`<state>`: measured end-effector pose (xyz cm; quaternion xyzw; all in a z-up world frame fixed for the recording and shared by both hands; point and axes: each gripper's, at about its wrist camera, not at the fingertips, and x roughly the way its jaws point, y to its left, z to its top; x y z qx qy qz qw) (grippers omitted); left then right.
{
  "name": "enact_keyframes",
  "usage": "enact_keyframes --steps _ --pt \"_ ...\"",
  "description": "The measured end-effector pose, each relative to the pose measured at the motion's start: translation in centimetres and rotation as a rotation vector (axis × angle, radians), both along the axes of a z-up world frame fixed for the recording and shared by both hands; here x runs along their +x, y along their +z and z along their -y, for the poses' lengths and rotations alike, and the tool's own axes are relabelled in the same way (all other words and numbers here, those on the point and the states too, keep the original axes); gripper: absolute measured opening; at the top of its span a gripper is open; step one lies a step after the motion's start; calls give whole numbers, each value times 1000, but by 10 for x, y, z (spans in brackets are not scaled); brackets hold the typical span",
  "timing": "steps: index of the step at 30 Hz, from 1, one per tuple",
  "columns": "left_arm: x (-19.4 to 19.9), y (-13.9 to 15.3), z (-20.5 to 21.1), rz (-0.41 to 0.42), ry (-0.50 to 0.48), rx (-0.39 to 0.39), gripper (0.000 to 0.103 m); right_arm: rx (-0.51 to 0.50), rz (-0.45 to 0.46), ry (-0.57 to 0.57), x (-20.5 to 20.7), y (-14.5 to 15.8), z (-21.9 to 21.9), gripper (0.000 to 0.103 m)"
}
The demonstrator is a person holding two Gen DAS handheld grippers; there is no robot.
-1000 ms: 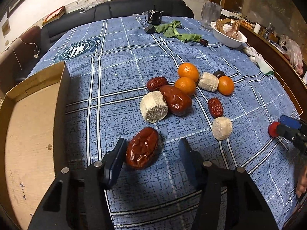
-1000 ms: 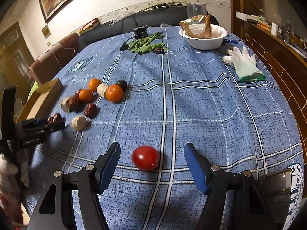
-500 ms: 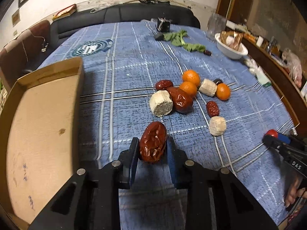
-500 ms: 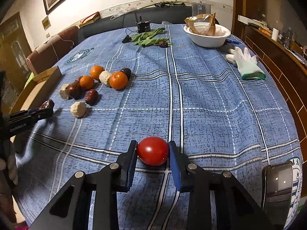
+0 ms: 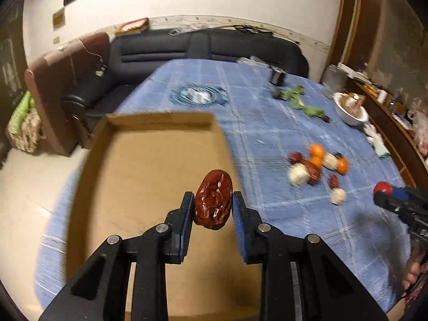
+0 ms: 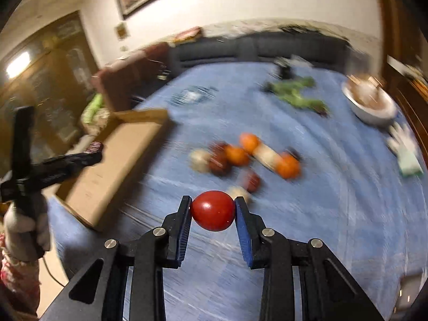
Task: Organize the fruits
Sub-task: 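Carry the date with left tool while right tool carries tomato into the cardboard box, then open left gripper releasing the date while right gripper releases the tomato in the box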
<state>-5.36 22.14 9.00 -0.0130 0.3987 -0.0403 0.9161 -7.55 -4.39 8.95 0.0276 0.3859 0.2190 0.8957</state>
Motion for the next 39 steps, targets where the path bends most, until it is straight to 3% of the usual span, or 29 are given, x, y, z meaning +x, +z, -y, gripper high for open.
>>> enact_keyframes --steps 3,7,12,17,27,31,36,39 --pt "19 10 -21 14 35 56 28 15 29 77 17 17 -42 35" --pt "62 5 -54 -39 97 6 28 -3 37 148 52 23 -103 36" --pt "115 -22 -90 -118 195 -11 28 -85 31 209 98 3 -177 36" --pt "152 -53 -126 -196 257 -152 28 -158 9 254 137 -23 -227 36" --pt "163 -65 -130 -199 249 -207 28 -232 -42 276 174 -56 -260 36" --pt "158 -63 -136 -196 254 -252 31 -218 -59 265 181 -61 -261 37" --pt "145 -48 -137 -166 267 -267 47 -174 -70 241 184 -53 -253 37" --pt "134 -37 -139 -143 286 -266 47 -142 -58 220 181 -41 -243 37"
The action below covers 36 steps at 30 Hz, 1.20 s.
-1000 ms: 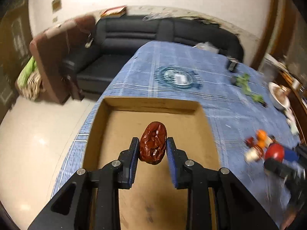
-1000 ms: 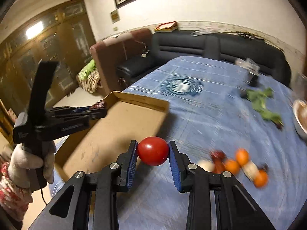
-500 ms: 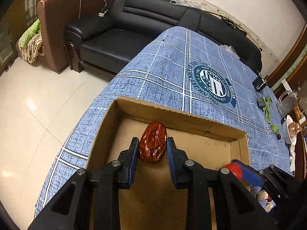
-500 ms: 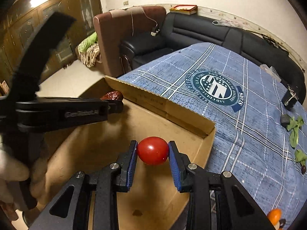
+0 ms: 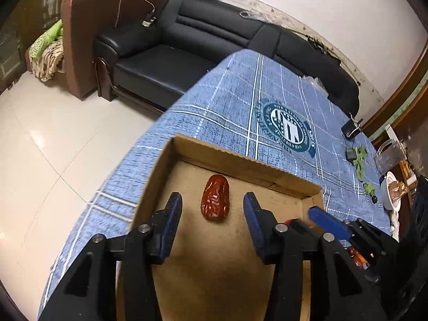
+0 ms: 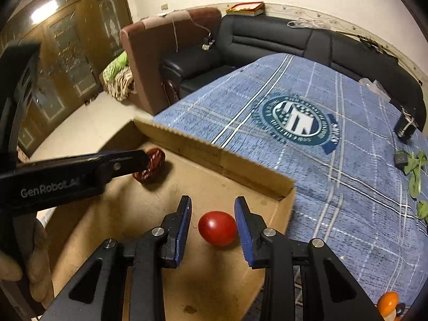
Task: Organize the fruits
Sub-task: 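Open left gripper releasing the date while right gripper releases the tomato in the box, then move both tools back over the remaining fruit on the table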
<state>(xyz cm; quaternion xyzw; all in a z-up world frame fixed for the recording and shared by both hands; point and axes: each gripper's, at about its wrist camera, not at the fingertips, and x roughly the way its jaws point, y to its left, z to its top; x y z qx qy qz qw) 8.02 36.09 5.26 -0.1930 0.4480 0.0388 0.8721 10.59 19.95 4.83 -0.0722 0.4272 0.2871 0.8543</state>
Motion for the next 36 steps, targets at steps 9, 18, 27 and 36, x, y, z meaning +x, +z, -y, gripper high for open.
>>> enact_keyframes --steps 9,18,27,36 --pt "-53 41 26 72 -8 -36 57 45 63 -65 -35 39 76 38" --pt "-81 59 129 120 -205 -24 68 112 62 -272 -76 48 228 43" --pt "-64 12 231 20 -365 -16 69 174 -9 -462 -90 13 329 45" --pt "-34 -29 263 -49 -376 2 69 204 -42 -458 -83 -21 335 45"
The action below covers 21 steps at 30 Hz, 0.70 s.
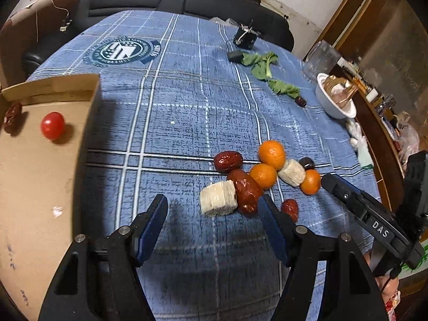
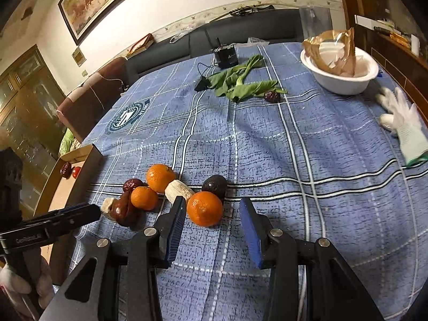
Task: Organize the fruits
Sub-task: 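Move both tools back over the remaining fruit on the table, then grasp a white root chunk with left gripper while right gripper grasps a mandarin orange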
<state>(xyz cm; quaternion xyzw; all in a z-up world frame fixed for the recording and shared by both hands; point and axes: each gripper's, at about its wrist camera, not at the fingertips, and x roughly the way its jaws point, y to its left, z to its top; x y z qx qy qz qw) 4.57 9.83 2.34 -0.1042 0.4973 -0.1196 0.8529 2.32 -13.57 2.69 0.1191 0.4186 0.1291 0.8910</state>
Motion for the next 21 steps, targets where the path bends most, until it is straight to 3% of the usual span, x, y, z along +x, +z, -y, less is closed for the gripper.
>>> enact_keyframes --steps 3,5,6,10,21 --pt "4 -7 1 1 1 -15 68 2 8 2 4 -6 -2 45" --pt "6 -7 -3 1 16 -41 54 -5 14 7 6 -8 -4 45" --pt "8 -8 -7 -5 26 -61 40 -10 17 12 6 -9 -5 45" --pt "6 -16 -16 -45 33 -155 38 -23 22 55 7 -11 -12 45" --pt "-17 2 -11 43 -4 16 37 -37 50 -4 2 -7 4 43"
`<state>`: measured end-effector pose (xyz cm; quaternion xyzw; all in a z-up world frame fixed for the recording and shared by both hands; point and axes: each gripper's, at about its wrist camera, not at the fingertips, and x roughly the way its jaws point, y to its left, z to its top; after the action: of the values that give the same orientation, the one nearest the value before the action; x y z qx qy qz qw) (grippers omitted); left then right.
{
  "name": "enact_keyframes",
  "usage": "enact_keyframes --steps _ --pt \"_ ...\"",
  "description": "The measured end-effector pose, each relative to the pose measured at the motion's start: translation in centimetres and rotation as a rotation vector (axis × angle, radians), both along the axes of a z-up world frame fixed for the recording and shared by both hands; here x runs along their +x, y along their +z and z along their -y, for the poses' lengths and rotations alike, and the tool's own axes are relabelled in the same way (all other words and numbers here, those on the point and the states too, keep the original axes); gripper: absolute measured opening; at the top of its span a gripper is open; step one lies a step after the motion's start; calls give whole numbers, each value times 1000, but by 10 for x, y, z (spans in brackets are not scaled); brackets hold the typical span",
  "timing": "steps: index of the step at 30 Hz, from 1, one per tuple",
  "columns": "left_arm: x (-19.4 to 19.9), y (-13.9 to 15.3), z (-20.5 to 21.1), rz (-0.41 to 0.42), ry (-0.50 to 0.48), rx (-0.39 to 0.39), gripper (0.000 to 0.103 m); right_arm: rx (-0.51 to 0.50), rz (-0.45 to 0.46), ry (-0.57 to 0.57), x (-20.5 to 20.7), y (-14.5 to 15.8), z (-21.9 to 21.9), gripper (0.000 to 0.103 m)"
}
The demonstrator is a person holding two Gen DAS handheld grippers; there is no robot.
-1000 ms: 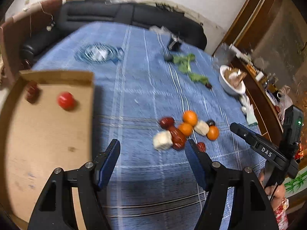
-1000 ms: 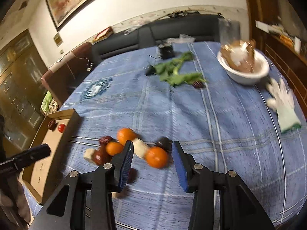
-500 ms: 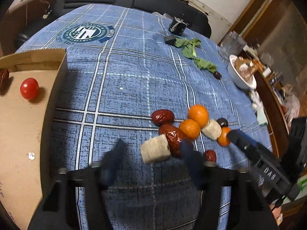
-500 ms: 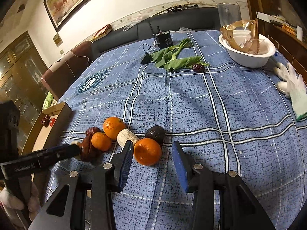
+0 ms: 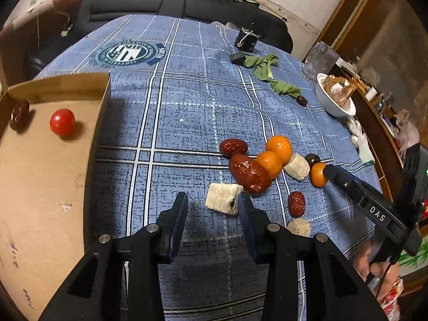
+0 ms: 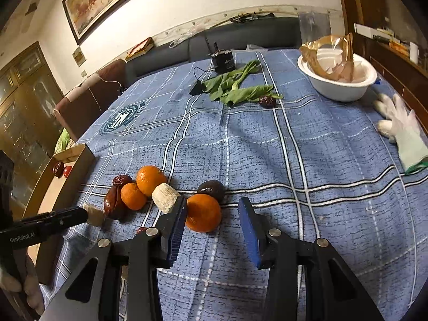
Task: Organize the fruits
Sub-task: 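Grasp a white root chunk with left gripper while right gripper grasps a mandarin orange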
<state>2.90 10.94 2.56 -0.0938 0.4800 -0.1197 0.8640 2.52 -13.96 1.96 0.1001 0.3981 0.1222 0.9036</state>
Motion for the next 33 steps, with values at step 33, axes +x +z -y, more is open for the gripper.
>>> enact_keyframes --steps 33 --pt "-33 24 25 140 -61 14 29 -49 -8 39 -4 -7 -20 32"
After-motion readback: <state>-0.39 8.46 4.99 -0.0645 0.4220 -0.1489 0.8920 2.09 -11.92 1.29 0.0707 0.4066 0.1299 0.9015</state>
